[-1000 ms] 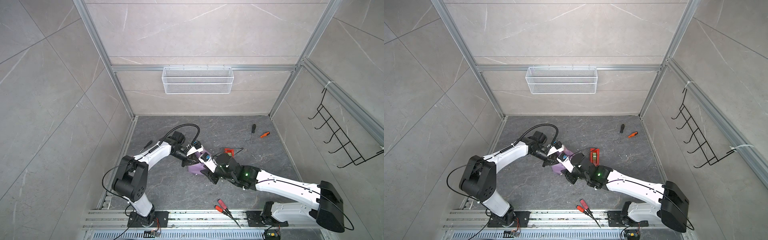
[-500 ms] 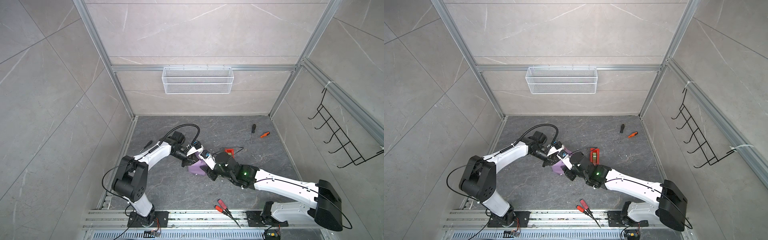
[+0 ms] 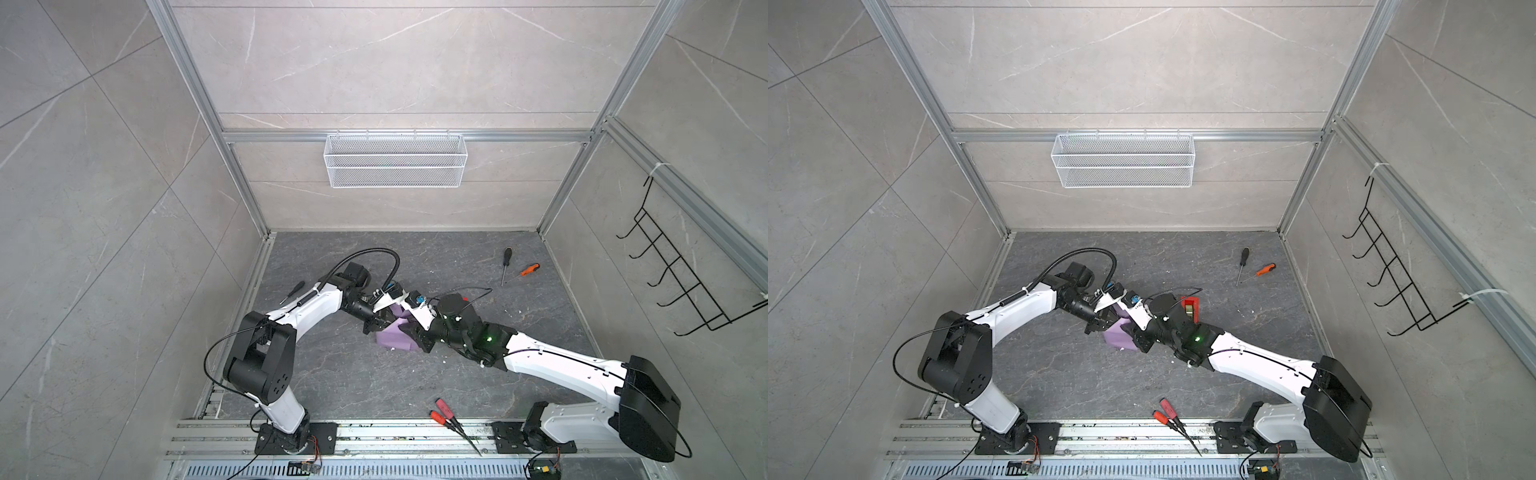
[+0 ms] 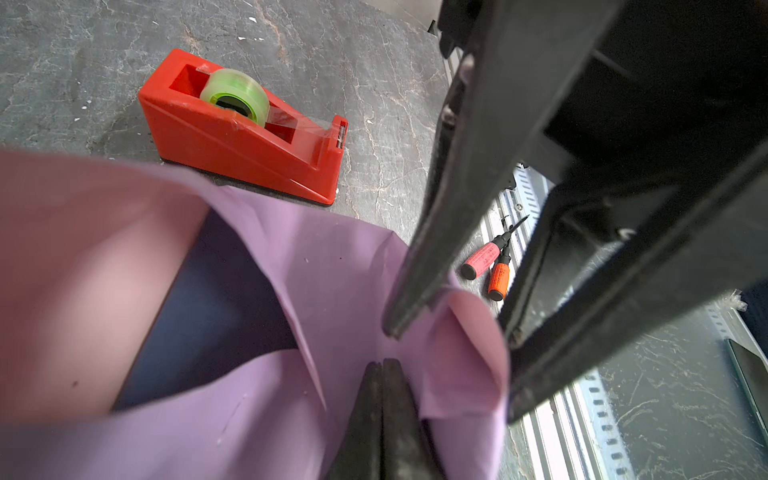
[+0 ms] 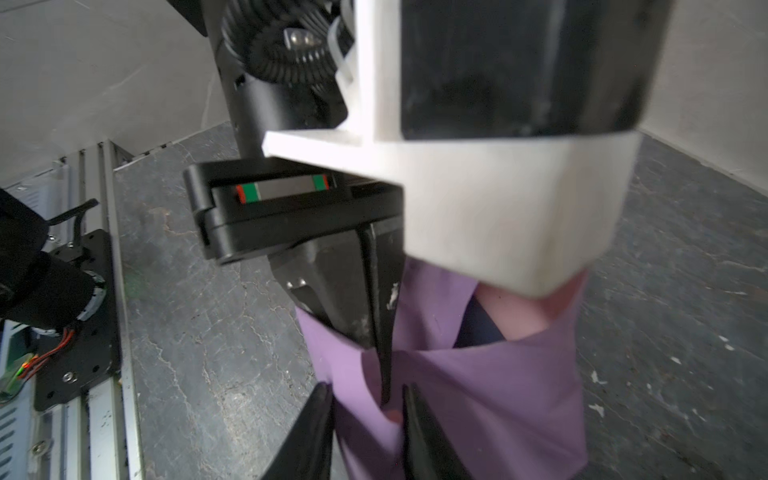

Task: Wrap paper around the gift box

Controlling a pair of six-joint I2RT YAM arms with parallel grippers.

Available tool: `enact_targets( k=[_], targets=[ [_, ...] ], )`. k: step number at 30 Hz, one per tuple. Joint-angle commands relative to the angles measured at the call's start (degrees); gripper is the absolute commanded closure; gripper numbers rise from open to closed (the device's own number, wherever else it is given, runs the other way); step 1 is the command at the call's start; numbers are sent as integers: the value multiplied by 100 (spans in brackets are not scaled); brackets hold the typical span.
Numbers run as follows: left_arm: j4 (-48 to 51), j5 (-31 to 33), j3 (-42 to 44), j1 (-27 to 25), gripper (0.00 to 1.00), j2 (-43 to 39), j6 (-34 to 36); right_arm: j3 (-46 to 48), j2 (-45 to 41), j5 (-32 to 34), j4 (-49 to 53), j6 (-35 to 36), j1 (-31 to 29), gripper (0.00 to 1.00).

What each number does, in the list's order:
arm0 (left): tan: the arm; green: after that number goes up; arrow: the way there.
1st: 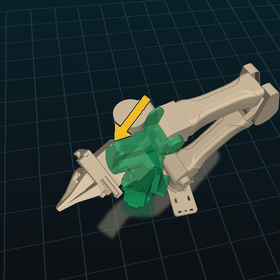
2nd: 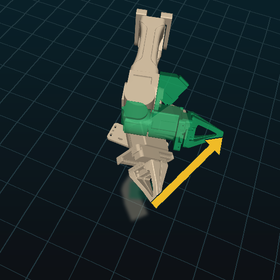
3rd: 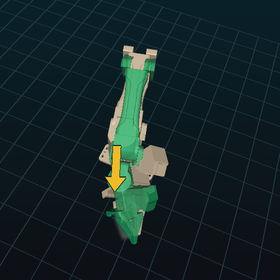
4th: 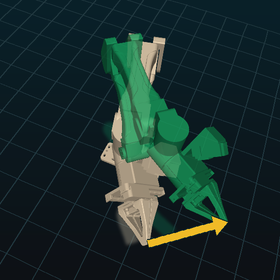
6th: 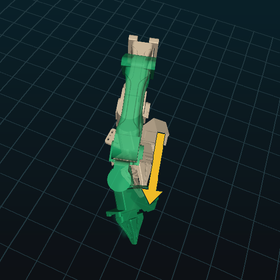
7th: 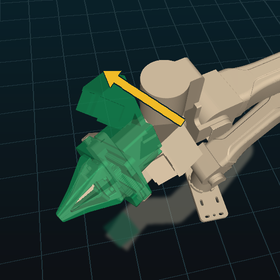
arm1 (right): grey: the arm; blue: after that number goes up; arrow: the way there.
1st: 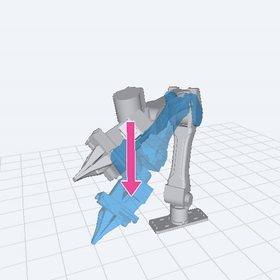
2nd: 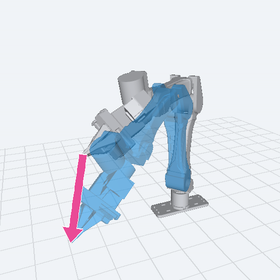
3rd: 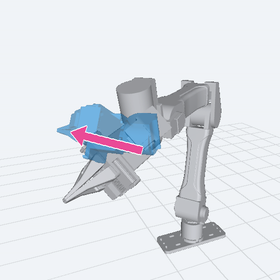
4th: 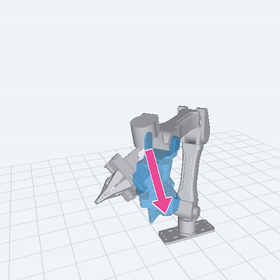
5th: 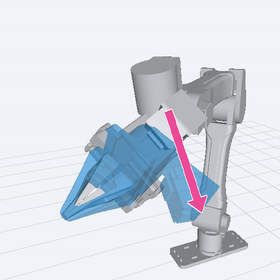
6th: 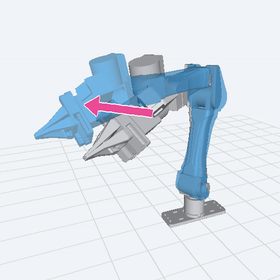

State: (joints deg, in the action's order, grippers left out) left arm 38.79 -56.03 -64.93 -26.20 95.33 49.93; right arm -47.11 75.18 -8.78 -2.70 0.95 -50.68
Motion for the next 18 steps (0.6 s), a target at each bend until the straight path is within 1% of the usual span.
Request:
enact_targets(
  k=[1,6,8,10,13,14,18],
  targets=[
    [71,252,90,27,100,-16,166,41,76,-764,-229,-51,128,73],
    [116,273,65,27,100,-25,208,-94,248,-1239,-235,-10,217,74],
    [106,272,77,31,100,-6,201,-143,347,-1378,-208,13,288,77],
    [193,298,27,27,100,-6,226,-191,393,-1498,-177,2,348,81],
    [172,286,41,27,100,-32,258,-134,368,-1654,-250,38,440,97],
    [156,278,50,27,100,-32,253,-123,371,-1705,-243,69,487,100],
    [410,242,-117,35,100,-70,426,-121,287,-1863,-123,105,636,100]
  ],
)
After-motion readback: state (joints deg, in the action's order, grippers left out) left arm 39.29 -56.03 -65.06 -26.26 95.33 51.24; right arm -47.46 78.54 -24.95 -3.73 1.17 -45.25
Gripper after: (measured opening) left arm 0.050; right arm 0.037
